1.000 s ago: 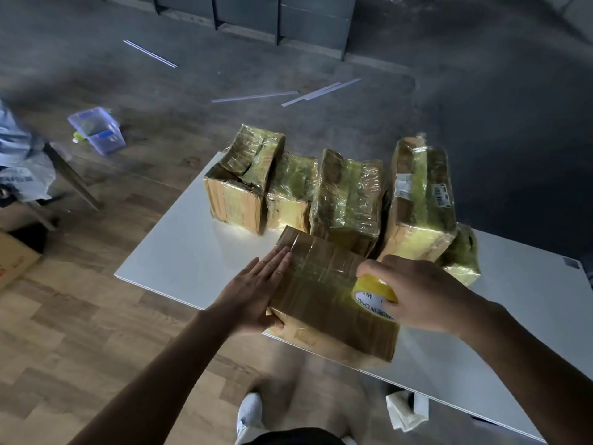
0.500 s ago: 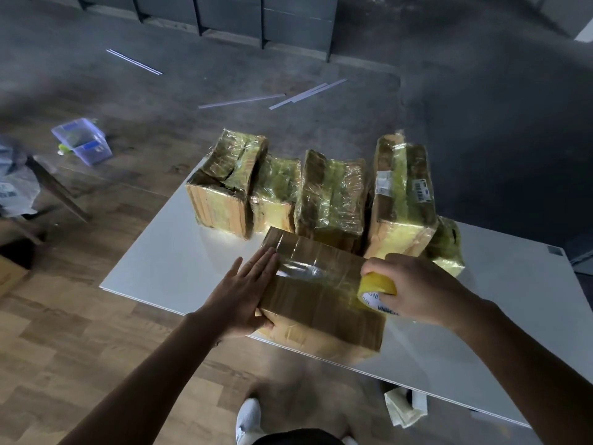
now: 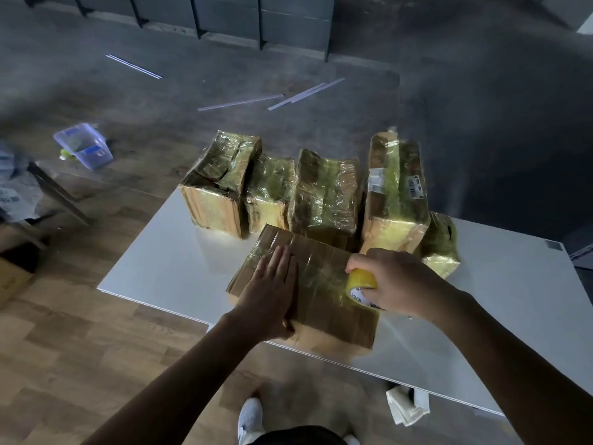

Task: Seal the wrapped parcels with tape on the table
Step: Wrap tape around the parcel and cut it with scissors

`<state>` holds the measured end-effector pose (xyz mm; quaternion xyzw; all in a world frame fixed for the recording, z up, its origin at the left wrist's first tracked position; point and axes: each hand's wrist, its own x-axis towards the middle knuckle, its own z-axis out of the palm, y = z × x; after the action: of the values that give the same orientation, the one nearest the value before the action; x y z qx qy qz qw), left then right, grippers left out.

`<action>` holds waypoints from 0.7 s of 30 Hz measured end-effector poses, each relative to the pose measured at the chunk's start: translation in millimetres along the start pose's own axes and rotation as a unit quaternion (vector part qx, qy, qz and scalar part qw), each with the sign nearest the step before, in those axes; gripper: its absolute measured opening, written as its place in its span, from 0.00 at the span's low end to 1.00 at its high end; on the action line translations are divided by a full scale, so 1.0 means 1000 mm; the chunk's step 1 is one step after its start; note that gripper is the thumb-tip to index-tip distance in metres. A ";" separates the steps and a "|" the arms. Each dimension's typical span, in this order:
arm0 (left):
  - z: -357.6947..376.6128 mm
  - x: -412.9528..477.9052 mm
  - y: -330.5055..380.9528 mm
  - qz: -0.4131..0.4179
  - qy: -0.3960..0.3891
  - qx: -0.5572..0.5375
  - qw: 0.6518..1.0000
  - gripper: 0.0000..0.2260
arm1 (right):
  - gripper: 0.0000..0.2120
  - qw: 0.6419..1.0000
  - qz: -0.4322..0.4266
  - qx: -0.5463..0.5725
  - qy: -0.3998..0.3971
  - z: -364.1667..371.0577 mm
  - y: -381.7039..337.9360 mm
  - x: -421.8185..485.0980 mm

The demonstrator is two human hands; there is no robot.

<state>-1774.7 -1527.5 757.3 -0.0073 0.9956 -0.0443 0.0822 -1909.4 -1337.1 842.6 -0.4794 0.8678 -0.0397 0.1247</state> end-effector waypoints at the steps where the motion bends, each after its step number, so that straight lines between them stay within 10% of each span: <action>1: 0.000 0.001 0.003 0.009 0.004 -0.008 1.000 0.58 | 0.18 1.000 -0.002 0.001 0.000 0.000 -0.001 0.000; 16: 0.004 0.012 0.033 0.007 -0.001 -0.088 0.996 0.58 | 0.30 0.936 0.010 0.326 0.134 0.048 0.036 -0.036; 21: 0.007 0.015 0.030 0.020 -0.001 -0.093 0.995 0.59 | 0.28 0.959 0.008 0.230 0.164 0.032 0.050 -0.051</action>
<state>-1788.7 -1498.5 745.1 0.0049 0.9953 0.0500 0.0828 -1916.0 -1265.7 811.6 -0.4179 0.8475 -0.3152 0.0879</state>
